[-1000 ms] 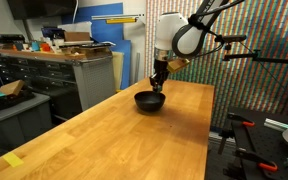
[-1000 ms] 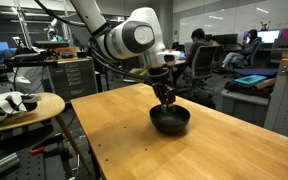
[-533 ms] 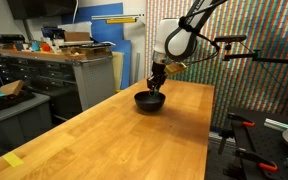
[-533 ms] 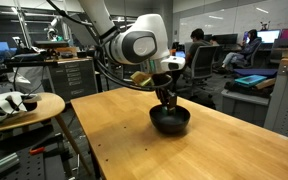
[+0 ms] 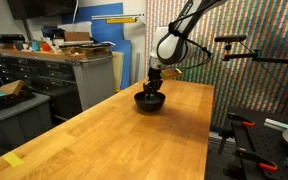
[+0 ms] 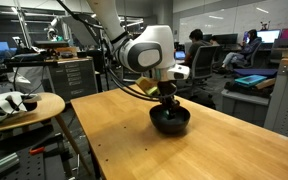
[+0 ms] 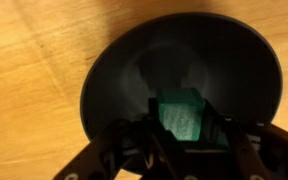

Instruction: Place the green block inside the black bowl

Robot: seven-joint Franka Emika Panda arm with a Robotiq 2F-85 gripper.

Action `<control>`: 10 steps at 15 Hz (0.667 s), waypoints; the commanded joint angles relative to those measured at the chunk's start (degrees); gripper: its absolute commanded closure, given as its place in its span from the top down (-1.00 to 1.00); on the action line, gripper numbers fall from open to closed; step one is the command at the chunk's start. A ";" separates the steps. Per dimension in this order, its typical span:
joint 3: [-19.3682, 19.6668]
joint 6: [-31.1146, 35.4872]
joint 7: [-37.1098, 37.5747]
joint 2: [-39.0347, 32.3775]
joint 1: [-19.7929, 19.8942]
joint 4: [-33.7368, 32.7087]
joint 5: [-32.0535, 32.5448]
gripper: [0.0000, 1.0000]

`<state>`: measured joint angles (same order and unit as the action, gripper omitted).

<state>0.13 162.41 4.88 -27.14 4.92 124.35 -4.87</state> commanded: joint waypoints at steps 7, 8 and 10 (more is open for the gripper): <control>-1.83 -1.62 -4.45 -5.02 2.69 -6.37 -1.67 0.36; -1.81 -1.76 -4.57 -4.99 2.78 -6.43 -1.60 0.49; -1.77 -2.39 -4.92 -4.40 3.00 -6.24 -1.47 0.77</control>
<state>-0.27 162.07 2.55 -31.76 6.19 119.54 -4.92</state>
